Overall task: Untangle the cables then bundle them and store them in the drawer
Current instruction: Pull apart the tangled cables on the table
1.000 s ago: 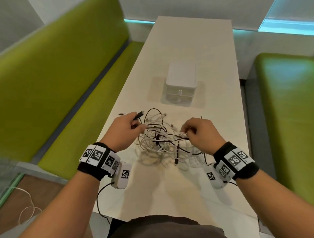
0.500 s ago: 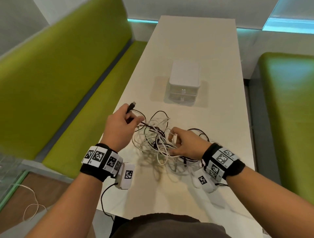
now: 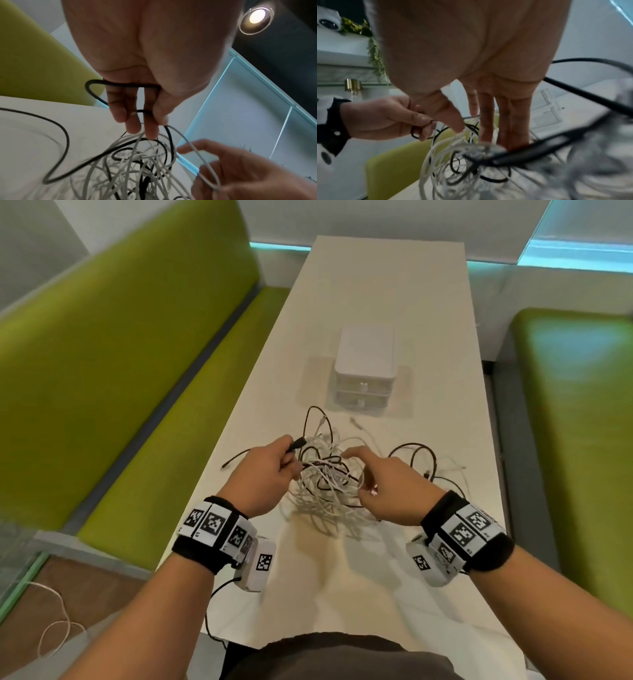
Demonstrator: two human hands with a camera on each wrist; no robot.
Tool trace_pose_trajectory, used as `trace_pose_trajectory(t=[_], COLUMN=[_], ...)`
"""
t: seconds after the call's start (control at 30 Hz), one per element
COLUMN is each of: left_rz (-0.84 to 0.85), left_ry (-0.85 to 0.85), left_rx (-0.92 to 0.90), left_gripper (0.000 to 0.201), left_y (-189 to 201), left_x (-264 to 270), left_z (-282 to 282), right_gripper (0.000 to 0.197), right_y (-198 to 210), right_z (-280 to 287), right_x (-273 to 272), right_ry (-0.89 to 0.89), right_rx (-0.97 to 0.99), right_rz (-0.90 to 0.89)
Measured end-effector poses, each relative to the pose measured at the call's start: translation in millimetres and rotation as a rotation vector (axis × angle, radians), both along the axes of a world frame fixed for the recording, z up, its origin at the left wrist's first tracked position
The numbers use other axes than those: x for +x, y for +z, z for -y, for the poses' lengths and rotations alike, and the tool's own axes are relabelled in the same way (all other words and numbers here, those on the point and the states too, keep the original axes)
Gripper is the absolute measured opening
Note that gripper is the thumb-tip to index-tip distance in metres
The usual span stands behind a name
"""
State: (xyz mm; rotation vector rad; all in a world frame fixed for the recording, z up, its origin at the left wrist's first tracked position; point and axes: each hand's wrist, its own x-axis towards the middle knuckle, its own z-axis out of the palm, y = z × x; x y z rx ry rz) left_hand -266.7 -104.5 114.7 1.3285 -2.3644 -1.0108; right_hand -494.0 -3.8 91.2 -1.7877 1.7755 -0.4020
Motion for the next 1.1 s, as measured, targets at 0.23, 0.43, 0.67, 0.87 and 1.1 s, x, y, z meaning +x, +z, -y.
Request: trace_pose_trajectory(t=[0.23,0.43,0.67,0.87,1.1], left_rz=[-0.043,-0.245,-0.135,-0.101,-0.003], left_ry=[0.003,0.071,0.039,0.051,-0.015], left_rx=[-0.008,0.065,-0.035,0.011,0.013], left_gripper=[0.019,0.011,0.026,0.028,0.036], left_y=[-2.1,2.5,1.3,-2.7,-9.2], left_x=[-4.0,-4.4,-3.0,-1.5,-17.4], left_z=[-7.2,-12.4,-21.8,-20.5,-14.1], right_gripper=[0.037,0.041,0.011,0.024,0.042], right_y=[21.9,8.0,-6.2,-11.9,1.7], right_z=[17.7,20.3,28.2,25.7,28.3], right_x=[11.5,23.4,5.6,-24.8,-8.6], right_ry=[-0.157,0.068,-0.193,-0.611,-0.719], right_rx=[-0.281,-0.106,-0.058,0.015,0.016], right_rz=[-0.168,0.114,0.298,0.380,0.997])
